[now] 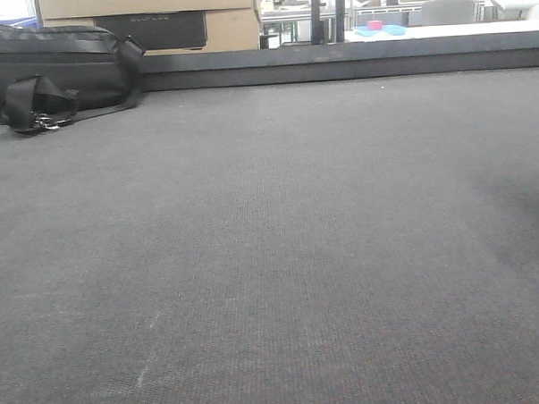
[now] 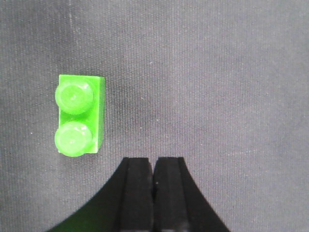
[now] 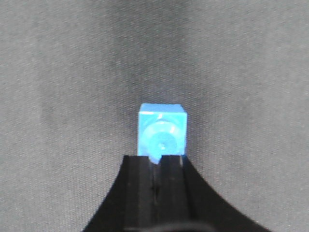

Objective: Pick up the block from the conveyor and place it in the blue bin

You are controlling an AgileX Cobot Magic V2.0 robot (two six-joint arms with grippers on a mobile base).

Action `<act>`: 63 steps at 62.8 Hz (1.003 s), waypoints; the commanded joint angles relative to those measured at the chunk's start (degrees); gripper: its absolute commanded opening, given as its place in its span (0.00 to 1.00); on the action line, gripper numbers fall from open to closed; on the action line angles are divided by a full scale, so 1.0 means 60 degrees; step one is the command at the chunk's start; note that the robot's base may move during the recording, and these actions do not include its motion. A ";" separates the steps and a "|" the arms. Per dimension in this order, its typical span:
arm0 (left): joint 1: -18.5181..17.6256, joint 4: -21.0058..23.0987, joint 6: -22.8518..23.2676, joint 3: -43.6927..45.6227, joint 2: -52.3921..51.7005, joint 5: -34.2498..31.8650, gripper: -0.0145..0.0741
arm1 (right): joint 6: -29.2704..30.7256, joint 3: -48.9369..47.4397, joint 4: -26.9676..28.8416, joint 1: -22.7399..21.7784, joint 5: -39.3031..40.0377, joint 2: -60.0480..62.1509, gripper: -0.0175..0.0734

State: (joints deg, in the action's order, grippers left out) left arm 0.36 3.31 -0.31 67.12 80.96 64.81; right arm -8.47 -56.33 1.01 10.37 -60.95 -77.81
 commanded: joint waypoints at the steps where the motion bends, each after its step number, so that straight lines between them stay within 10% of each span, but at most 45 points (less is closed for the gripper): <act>1: 0.0013 0.0065 -0.0015 0.0040 0.0006 0.0056 0.04 | -0.0052 -0.0059 -0.0168 0.0010 0.0137 0.0011 0.39; 14: 0.0013 0.0093 -0.0015 -0.0215 0.0006 0.0053 0.04 | -0.0076 -0.0041 -0.0168 0.0010 0.0441 -0.0618 0.66; 49: 0.0013 0.0093 -0.0015 -0.0304 0.0006 0.0037 0.04 | -0.0263 0.0199 -0.0168 0.0010 0.1299 -0.2079 0.65; 63: 0.0013 0.0093 -0.0015 -0.0304 0.0006 0.0037 0.04 | -0.0263 0.0199 -0.0168 0.0010 0.1136 -0.2079 0.41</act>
State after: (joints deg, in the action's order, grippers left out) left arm 0.36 3.31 -0.42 65.31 80.96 65.23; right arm -9.83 -55.34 0.91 10.37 -53.82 -90.21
